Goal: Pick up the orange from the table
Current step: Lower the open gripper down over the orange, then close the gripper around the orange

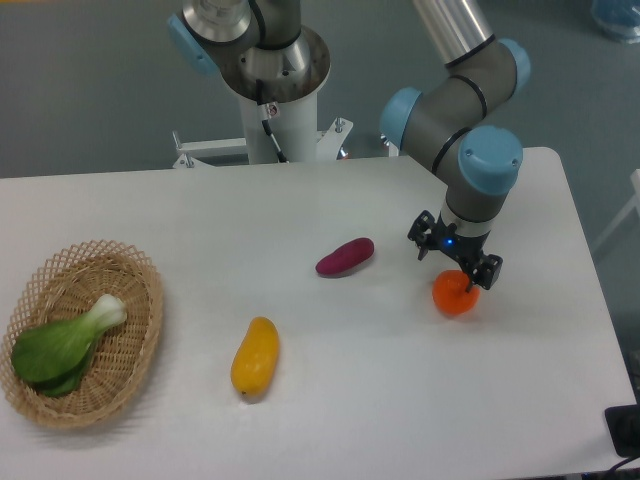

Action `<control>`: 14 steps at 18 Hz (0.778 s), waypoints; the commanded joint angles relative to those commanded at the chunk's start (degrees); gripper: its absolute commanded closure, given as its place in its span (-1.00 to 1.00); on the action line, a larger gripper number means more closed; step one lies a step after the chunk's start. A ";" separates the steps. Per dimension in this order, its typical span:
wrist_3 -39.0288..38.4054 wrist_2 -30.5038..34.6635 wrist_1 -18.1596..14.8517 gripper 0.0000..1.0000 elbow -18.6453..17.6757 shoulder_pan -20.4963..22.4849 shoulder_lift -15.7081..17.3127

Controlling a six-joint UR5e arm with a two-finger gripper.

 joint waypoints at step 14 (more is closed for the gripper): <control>-2.81 5.72 5.99 -1.00 -0.09 -2.11 -3.78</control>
